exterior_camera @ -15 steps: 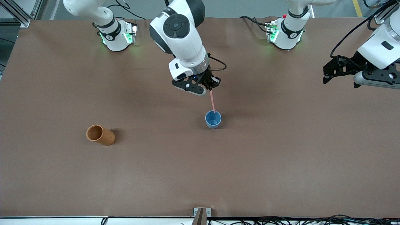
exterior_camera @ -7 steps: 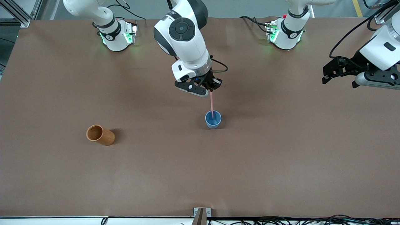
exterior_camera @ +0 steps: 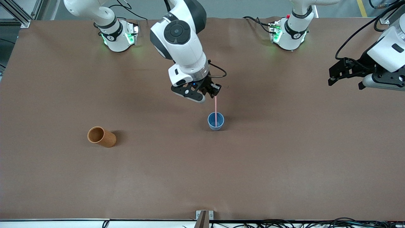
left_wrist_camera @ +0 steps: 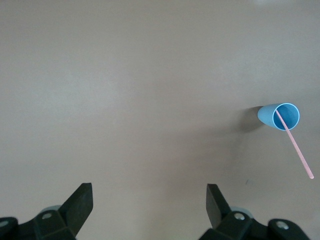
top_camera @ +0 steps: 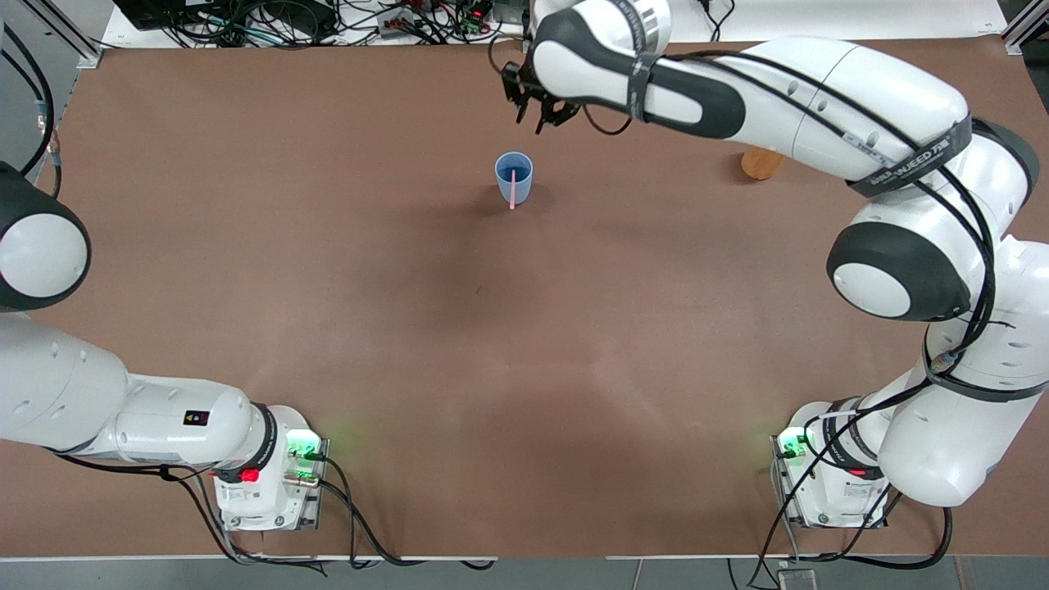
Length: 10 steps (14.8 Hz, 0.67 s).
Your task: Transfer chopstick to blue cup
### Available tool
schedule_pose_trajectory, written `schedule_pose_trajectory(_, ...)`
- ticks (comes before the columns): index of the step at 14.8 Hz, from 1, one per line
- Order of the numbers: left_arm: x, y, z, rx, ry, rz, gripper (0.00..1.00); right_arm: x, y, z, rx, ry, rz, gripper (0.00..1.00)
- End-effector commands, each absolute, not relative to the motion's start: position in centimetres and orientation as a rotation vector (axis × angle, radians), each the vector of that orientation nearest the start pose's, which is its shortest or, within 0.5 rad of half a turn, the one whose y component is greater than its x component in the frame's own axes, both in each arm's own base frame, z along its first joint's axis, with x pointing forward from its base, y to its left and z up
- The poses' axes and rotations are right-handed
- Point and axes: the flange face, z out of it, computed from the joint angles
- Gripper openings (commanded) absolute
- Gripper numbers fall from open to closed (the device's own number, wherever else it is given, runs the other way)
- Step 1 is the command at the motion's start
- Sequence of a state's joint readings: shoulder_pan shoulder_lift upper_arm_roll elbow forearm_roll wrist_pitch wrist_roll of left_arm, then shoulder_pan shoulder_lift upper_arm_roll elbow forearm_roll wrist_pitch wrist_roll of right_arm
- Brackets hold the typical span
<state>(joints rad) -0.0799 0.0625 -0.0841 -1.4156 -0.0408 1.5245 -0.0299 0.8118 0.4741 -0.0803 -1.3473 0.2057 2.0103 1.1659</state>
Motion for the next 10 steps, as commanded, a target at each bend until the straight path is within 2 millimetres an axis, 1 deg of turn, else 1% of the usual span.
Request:
schedule_pose_trajectory(1, 56.4, -9.4, 65.6, -3.203, 0.216, -0.042, 1.0, 53.8, 44.8, 51.8, -2.791, 0.679, -0.018, 0.6)
schedule_pose_trajectory(2, 56.4, -9.4, 65.6, -3.203, 0.214, -0.042, 1.0, 54.3, 42.6, 52.6, -2.837, 0.624, 0.008, 0.7)
schedule_pose_trajectory(3, 56.4, -9.4, 65.6, -3.203, 0.216, -0.042, 1.0, 55.0, 40.0, 53.6, -2.873, 0.56, 0.028, 0.82)
schedule_pose_trajectory(4, 56.4, -9.4, 65.7, -3.203, 0.216, -0.045, 1.0, 55.9, 37.0, 54.9, -2.899, 0.471, 0.03, 0.89)
schedule_pose_trajectory(5, 56.4, -9.4, 65.7, -3.203, 0.216, -0.045, 1.0, 56.6, 34.3, 55.7, -2.918, 0.421, 0.042, 0.89)
schedule_pose_trajectory(7, 56.4, -9.4, 65.7, -3.203, 0.216, -0.045, 1.0, 58.0, 28.7, 57.0, -2.941, 0.38, 0.058, 0.89)
schedule_pose_trajectory(8, 56.4, -9.4, 65.7, -3.201, 0.216, -0.042, 1.0, 58.5, 25.7, 57.1, -2.961, 0.357, 0.053, 0.89)
schedule_pose_trajectory(9, 56.3, -9.4, 65.8, -3.2, 0.216, -0.045, 1.0, 58.8, 22.5, 56.7, -2.993, 0.312, 0.042, 0.89)
schedule_pose_trajectory(10, 56.4, -9.4, 65.8, -3.197, 0.215, -0.045, 1.0, 58.8, 20.0, 56.2, -3.03, 0.255, 0.03, 0.89)
